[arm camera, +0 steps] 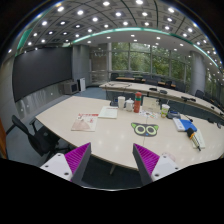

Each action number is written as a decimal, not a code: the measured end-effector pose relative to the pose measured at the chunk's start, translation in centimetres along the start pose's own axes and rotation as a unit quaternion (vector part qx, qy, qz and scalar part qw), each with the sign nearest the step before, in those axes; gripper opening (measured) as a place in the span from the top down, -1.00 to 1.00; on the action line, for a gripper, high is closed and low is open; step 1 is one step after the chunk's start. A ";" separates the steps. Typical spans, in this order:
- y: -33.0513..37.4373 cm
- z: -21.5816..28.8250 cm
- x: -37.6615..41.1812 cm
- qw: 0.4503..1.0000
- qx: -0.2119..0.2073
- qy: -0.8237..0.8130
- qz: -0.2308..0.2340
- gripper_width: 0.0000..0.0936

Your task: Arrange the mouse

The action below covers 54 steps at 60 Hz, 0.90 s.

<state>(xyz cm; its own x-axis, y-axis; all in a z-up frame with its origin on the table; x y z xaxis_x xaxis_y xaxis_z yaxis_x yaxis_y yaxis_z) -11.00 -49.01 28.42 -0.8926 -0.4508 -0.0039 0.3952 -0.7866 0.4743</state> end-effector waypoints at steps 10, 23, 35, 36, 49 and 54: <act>-0.9 -1.7 -2.1 1.000 0.010 -0.006 -0.014 -0.82; -2.0 -6.0 -7.2 0.999 0.030 -0.013 -0.043 -0.83; -3.7 -13.0 -15.9 0.992 0.071 -0.021 -0.098 -0.82; -4.0 -13.5 -17.0 0.992 0.074 -0.023 -0.102 -0.82; -8.3 -18.6 -28.1 0.982 0.089 -0.030 -0.162 -0.83; -10.5 -19.1 -31.3 0.981 0.080 -0.029 -0.172 -0.82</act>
<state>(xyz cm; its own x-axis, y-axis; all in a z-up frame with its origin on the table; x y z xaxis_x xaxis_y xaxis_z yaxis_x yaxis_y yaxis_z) 16.94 -34.65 6.77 -0.9797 -0.1427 -0.1406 0.0338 -0.8098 0.5858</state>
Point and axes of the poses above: the point between the fingertips, and its own axes, seen from behind it with the camera up: x to the left, z up, y backward, against the way the camera looks, the point moved 2 cm from there along y, backward, against the way the camera looks
